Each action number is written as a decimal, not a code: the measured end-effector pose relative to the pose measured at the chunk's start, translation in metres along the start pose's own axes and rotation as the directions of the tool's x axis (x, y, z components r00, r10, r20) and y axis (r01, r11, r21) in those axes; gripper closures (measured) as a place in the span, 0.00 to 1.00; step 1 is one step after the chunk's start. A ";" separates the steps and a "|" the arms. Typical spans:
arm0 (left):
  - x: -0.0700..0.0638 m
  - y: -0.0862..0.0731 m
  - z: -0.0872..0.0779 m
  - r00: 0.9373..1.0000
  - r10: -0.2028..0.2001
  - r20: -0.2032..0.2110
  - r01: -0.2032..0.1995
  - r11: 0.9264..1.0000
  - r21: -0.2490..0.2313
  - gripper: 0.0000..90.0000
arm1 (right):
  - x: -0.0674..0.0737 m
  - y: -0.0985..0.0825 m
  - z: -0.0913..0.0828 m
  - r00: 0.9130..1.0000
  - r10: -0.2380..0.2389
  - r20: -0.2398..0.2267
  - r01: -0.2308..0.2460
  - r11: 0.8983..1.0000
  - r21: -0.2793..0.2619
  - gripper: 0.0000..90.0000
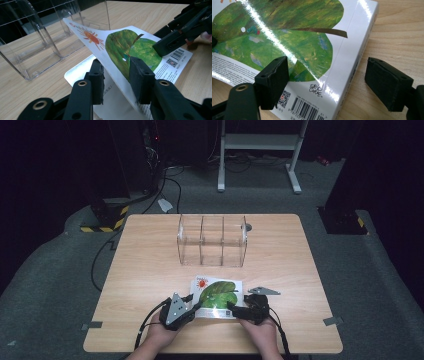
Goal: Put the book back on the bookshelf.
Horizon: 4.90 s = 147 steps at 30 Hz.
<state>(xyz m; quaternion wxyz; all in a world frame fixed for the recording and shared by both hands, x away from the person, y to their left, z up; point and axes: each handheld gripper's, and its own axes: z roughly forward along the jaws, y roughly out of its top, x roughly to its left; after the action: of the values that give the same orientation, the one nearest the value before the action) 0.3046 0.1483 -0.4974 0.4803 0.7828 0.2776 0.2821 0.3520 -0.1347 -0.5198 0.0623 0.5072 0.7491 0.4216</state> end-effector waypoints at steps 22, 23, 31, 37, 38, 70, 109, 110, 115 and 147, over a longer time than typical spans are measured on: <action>-0.001 -0.002 0.001 1.000 -0.008 -0.004 0.008 1.000 0.012 0.73 | 0.005 -0.001 0.002 1.000 0.003 -0.007 -0.003 1.000 -0.003 0.24; -0.001 -0.002 0.001 1.000 -0.008 -0.002 0.008 1.000 0.011 0.73 | 0.006 -0.001 0.002 1.000 0.008 -0.004 -0.008 1.000 -0.004 0.24; 0.004 -0.004 0.004 0.996 -0.084 0.033 0.084 0.996 0.010 0.74 | 0.009 -0.003 -0.001 0.999 -0.023 0.034 0.025 0.999 -0.030 0.25; 0.001 -0.003 0.002 0.990 -0.122 0.066 0.122 0.992 0.003 0.76 | 0.012 -0.004 -0.009 0.997 -0.040 0.072 0.045 0.997 -0.067 0.29; 0.002 -0.003 0.003 0.988 -0.132 0.075 0.132 0.991 0.004 0.77 | 0.012 -0.004 -0.010 0.996 -0.050 0.076 0.055 0.996 -0.073 0.29; 0.007 -0.002 0.008 0.982 -0.167 0.085 0.164 0.986 0.041 0.78 | 0.014 -0.002 -0.025 0.987 -0.094 0.129 0.116 0.979 -0.170 0.40; 0.005 -0.015 0.000 0.994 -0.094 0.053 0.086 0.987 0.132 0.65 | 0.018 -0.011 -0.048 0.985 -0.140 0.102 0.164 0.945 -0.282 0.44; 0.006 -0.015 0.001 0.994 -0.097 0.052 0.089 0.987 0.136 0.62 | 0.018 -0.011 -0.049 0.984 -0.143 0.103 0.167 0.944 -0.285 0.44; 0.005 -0.015 0.002 0.995 -0.095 0.033 0.091 0.988 0.123 0.67 | 0.018 -0.011 -0.049 0.983 -0.140 0.116 0.168 0.943 -0.289 0.44; -0.003 -0.023 0.010 0.998 -0.059 0.009 0.057 0.981 0.185 0.81 | 0.022 -0.012 -0.056 0.981 -0.156 0.116 0.187 0.920 -0.345 0.46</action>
<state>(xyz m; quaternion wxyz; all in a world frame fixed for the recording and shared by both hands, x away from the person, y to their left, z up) 0.3063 0.1494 -0.5225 0.4157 0.8175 0.3217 0.2353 0.3037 -0.1508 -0.4853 0.2215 0.4376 0.6991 0.5204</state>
